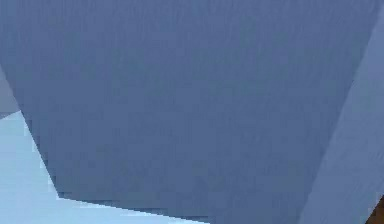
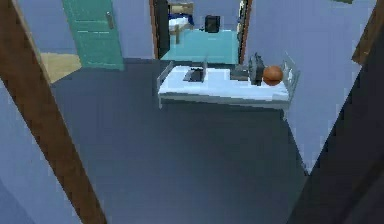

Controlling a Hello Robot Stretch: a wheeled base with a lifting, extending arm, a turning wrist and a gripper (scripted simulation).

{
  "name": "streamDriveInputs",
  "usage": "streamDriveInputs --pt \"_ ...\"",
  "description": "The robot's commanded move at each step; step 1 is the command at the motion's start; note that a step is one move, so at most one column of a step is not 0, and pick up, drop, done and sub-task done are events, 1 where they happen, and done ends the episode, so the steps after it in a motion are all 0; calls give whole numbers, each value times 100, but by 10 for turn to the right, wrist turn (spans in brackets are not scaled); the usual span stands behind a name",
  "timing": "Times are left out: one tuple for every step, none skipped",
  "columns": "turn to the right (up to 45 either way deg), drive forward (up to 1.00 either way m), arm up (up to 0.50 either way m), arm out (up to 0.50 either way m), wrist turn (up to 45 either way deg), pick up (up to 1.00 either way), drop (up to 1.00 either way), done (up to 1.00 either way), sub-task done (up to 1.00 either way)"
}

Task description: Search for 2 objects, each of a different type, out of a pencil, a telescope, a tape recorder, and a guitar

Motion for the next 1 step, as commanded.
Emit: streamDriveInputs --pt "0 20 0 0 0 0 0 0 0"
